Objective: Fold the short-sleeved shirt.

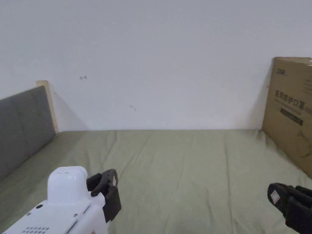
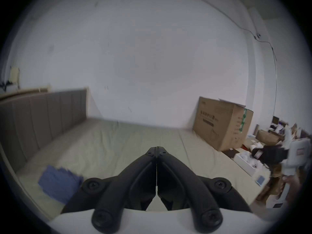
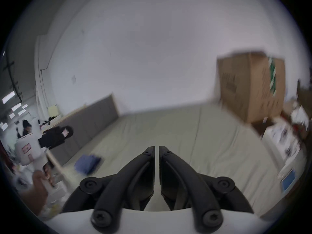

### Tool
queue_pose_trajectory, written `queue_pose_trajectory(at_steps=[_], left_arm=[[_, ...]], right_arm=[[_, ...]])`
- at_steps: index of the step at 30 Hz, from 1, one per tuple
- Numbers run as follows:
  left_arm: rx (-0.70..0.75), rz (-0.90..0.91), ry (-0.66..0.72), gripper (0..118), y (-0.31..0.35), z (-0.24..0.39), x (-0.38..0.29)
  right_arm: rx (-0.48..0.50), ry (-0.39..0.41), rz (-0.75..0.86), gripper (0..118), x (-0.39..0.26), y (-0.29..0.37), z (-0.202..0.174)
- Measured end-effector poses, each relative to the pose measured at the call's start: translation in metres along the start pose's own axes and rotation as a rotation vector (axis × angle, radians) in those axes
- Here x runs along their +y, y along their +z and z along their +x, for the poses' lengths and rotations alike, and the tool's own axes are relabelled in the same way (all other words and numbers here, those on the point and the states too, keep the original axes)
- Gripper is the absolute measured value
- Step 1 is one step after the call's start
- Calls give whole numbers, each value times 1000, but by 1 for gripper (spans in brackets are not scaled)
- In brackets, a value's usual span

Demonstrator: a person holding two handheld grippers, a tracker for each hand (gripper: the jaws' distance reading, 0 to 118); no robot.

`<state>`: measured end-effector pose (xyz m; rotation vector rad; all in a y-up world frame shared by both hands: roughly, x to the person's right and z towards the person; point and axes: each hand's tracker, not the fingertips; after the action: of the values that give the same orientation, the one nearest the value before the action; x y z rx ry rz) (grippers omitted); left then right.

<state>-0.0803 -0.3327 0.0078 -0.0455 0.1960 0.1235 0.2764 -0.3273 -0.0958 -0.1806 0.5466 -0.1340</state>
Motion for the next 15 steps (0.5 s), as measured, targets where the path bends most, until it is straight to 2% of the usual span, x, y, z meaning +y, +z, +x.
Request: queue_pose_trajectory(at_steps=[3, 6, 8, 9, 11, 15], left_arm=[[2, 75, -36, 0, 14, 20, 4], [119, 152, -141, 0, 32, 39, -17], [169, 179, -203, 0, 40, 48, -37], [136, 163, -174, 0, 43, 47, -41], [106, 155, -145, 0, 47, 46, -43], [136, 149, -160, 4, 46, 44, -41]], right_arm=[[-62, 46, 222, 5, 4, 15, -4], [-140, 80, 318, 5, -23, 18, 1], [-203, 133, 309, 5, -40, 21, -3], [-213, 151, 282, 5, -47, 19, -4], [-188, 152, 245, 5, -53, 20, -4], [-146, 150, 198, 6, -59, 22, -3]])
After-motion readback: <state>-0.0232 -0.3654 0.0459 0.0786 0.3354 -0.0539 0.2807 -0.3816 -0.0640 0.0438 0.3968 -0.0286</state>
